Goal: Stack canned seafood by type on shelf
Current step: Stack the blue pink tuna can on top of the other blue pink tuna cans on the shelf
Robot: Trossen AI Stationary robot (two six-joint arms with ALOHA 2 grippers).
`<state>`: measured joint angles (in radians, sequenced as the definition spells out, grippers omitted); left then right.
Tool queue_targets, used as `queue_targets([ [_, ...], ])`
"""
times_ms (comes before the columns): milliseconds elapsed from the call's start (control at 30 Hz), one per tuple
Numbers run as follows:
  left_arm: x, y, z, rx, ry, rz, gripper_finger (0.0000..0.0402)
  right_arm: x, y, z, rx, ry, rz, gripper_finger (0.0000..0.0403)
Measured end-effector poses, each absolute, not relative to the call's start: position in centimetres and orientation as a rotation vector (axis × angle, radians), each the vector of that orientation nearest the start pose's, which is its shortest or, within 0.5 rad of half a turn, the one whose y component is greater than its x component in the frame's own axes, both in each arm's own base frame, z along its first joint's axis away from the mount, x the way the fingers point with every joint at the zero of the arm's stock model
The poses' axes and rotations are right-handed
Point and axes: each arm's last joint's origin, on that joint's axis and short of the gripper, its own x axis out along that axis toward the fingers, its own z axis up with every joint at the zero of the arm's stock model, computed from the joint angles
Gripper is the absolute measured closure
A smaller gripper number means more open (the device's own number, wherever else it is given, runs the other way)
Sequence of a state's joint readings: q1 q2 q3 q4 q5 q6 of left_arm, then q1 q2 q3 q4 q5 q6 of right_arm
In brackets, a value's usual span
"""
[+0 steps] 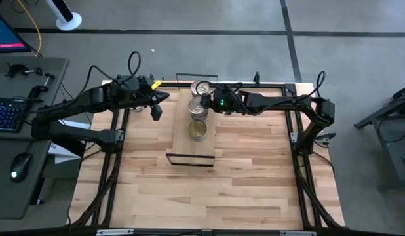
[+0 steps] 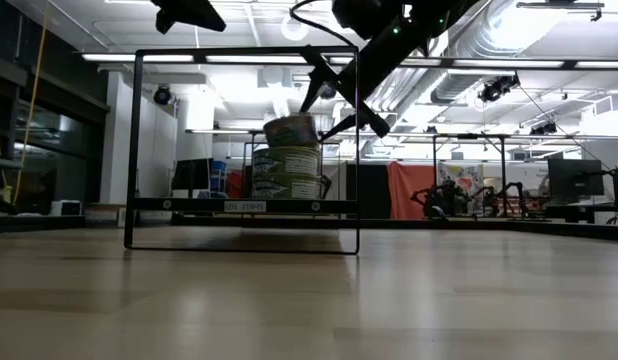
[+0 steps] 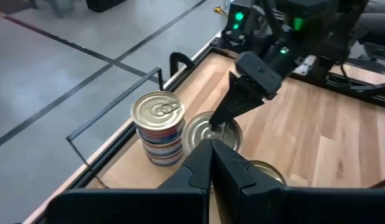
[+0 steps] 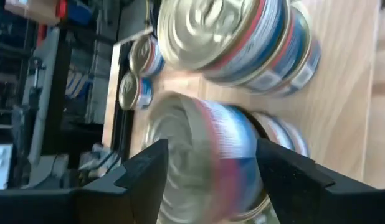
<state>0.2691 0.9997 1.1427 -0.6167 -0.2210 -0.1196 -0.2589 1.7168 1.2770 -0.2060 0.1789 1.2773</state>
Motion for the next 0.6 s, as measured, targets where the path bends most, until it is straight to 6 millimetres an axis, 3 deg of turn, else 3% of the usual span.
queue_targets([
  [300,18.8,5.9,37.6,-0.121,0.448,0.529,0.0401,36.6,-10.0,25.6,1.222,0.334,-0.786,0.0172],
  [433,18.7,6.3,37.2,-0.135,0.482,0.622,0.0401,35.3,-10.4,27.6,1.108,0.335,-0.737,0.0172],
  [600,19.8,8.4,34.3,-0.238,0.688,0.737,0.0401,31.8,-10.5,30.8,0.927,0.399,-0.726,0.0172],
])
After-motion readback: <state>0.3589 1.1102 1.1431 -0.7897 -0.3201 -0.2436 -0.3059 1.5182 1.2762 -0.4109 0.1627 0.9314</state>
